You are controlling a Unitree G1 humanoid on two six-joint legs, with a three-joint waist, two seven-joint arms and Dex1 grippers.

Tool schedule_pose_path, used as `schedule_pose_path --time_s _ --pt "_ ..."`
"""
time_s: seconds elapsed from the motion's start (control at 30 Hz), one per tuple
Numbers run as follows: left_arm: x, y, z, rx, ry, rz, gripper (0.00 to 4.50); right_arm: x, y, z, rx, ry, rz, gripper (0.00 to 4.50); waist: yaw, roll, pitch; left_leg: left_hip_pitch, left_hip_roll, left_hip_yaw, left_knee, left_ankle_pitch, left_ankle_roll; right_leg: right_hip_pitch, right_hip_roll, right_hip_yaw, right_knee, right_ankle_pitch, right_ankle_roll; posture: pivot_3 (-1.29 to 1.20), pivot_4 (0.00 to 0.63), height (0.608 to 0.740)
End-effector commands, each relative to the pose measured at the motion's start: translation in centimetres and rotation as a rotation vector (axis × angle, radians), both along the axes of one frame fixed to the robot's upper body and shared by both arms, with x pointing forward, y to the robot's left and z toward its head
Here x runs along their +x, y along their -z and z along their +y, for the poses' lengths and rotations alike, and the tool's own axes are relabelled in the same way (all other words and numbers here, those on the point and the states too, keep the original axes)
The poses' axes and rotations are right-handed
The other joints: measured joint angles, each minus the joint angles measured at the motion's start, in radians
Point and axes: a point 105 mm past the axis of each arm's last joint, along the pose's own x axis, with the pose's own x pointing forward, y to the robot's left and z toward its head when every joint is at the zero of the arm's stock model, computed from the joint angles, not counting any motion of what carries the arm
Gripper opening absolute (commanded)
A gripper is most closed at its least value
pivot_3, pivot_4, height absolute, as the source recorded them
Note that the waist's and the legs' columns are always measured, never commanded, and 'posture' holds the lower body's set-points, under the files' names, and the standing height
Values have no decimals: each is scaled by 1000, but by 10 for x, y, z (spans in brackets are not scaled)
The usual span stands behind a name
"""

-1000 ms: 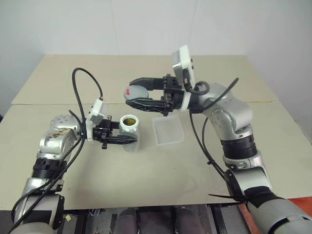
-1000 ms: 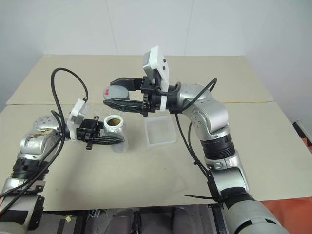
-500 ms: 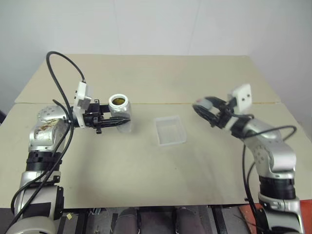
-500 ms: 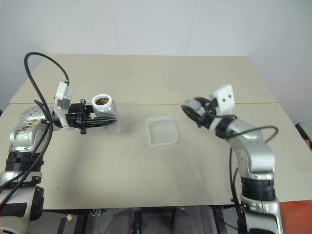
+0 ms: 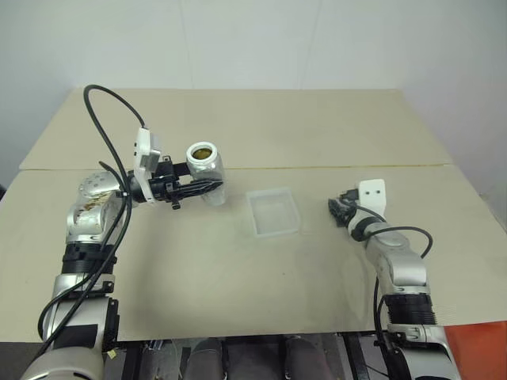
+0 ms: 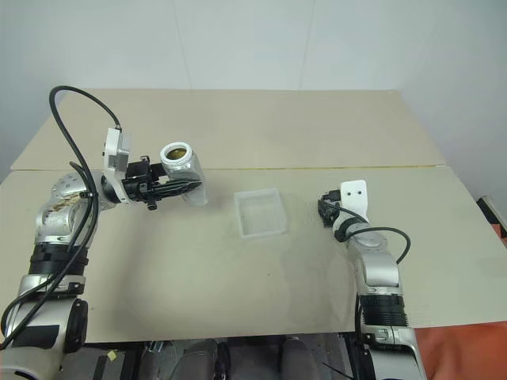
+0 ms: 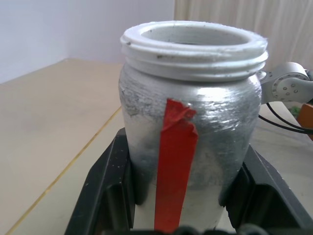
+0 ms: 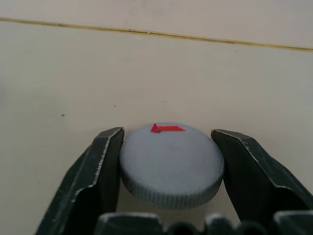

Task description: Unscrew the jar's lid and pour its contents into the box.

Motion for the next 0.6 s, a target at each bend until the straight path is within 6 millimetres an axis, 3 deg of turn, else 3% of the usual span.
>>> schedule_pose_path --time_s 0.03,0.13,0.3,0.5,0.6 --pt "-2 -7 -4 8 -7 -56 1936 -9 -15 2 -22 -56 -35 4335 3 0 0 0 0 0 0 0 0 0 0 0 0 0 0 0 150 740" --pt "6 -11 -7 12 -68 -101 1936 -29 -30 6 -76 -185 9 4458 8 0 0 -1 0 -1 1 -2 3 1 -1 -1 -1 0 0 0 150 740" --pt "35 -33 -27 124 -212 -340 1936 -59 -83 19 -100 -454 -5 4458 16 0 0 0 -1 -8 2 -4 7 2 0 -1 -4 0 0 0 150 740" --pt "52 -49 -67 410 -240 -906 1936 -80 -126 25 -33 -697 29 4458 28 0 0 1 -2 -6 1 -5 8 4 0 -1 -6 0 0 0 150 740" --pt "53 -40 -87 711 -138 -1319 1936 -89 -131 24 -88 -780 100 4458 33 0 1 -2 -3 -3 1 -5 8 3 -1 -2 -6 1 1 0 150 740"
